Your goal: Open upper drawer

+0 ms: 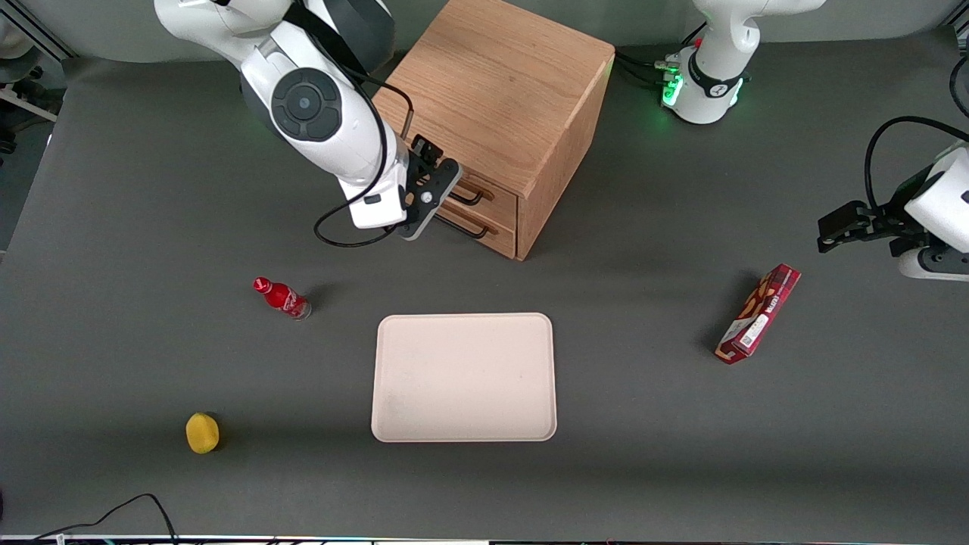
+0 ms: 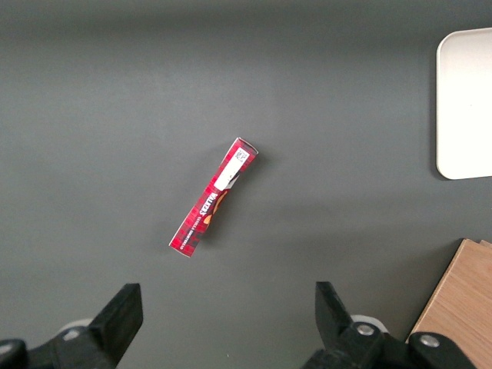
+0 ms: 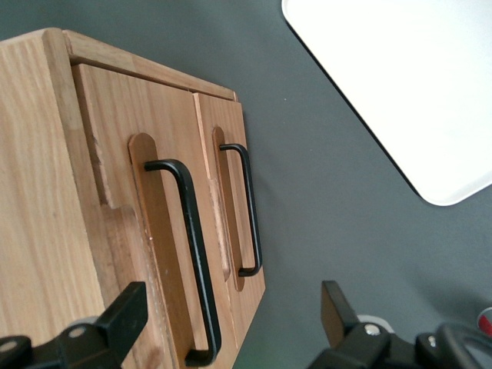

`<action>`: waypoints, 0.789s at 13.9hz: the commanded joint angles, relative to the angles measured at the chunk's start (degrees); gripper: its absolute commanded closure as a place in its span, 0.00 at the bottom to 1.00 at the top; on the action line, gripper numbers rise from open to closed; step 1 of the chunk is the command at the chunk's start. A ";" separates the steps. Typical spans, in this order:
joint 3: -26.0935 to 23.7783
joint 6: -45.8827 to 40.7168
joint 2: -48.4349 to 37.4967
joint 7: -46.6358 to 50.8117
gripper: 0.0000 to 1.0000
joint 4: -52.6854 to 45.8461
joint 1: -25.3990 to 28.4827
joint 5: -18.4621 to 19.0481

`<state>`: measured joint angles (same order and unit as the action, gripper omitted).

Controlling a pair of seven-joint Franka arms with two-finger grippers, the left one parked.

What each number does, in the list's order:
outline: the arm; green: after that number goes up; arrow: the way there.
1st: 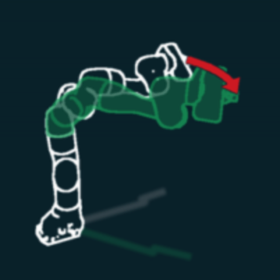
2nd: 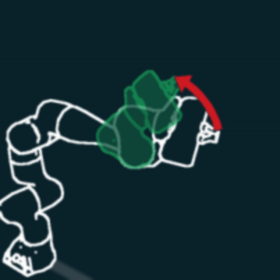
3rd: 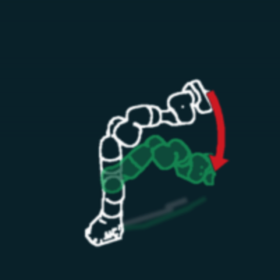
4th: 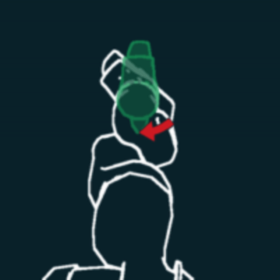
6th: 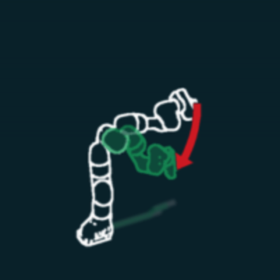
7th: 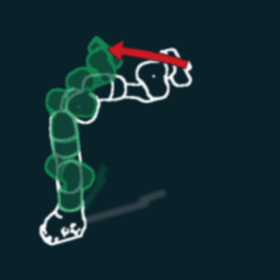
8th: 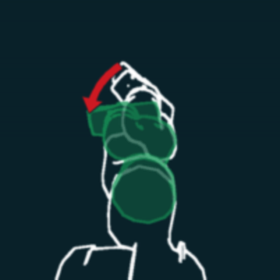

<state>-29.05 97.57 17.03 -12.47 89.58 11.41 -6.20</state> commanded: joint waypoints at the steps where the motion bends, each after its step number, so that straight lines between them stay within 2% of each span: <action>1: 0.22 2.79 0.11 -0.63 0.00 1.82 1.25 1.36; 11: 0.13 10.97 -1.38 -0.63 0.00 9.73 1.33 1.45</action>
<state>-29.07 106.24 17.32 -12.47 96.55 12.33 -5.56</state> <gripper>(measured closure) 0.000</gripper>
